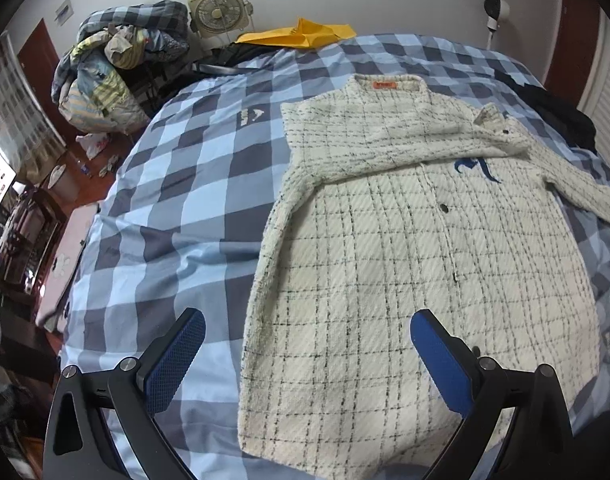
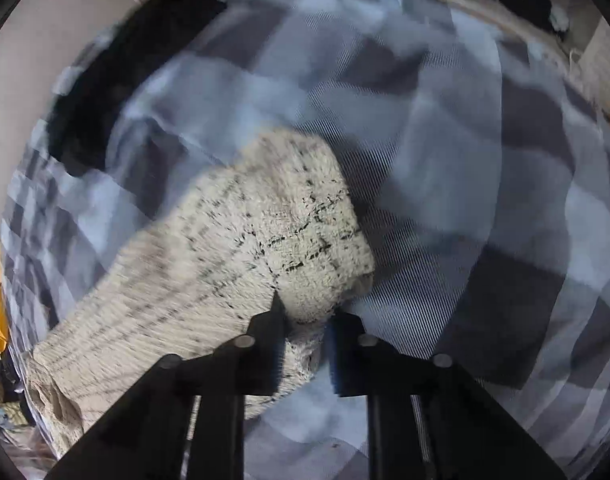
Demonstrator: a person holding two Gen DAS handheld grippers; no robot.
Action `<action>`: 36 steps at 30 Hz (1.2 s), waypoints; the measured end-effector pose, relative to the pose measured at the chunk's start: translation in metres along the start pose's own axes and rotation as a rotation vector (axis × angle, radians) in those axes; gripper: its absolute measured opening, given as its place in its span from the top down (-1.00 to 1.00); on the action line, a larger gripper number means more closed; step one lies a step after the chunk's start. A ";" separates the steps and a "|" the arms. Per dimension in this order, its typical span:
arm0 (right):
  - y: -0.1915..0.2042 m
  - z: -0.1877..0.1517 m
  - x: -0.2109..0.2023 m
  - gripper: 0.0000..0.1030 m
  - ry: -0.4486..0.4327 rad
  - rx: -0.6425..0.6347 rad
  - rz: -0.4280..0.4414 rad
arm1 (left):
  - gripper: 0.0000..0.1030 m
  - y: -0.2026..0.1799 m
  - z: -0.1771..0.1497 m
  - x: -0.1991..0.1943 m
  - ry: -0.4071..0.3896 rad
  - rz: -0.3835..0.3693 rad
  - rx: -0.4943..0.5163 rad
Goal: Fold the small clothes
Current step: 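Grasp the other sleeve cuff with the right gripper, then lift the sleeve with the right gripper and lay it across the shirt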
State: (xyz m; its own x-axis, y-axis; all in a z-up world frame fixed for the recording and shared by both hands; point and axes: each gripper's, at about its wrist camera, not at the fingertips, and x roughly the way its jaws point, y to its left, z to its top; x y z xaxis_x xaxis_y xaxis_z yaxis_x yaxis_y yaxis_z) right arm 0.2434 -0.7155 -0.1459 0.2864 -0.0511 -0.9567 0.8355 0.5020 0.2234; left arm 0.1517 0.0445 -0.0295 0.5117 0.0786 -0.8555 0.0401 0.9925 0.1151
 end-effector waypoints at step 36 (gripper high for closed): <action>0.540 -0.502 -0.168 0.78 0.052 -0.970 0.457 | -1.00 0.091 -0.008 -0.026 -0.127 -0.092 -0.339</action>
State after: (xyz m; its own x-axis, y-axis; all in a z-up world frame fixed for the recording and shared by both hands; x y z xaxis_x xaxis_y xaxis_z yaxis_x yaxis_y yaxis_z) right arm 0.4106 -0.0025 0.0419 0.4380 0.3407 -0.8319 -0.0818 0.9367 0.3405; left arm 0.1352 0.1335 -0.0003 0.6225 -0.0035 -0.7826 -0.1846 0.9711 -0.1512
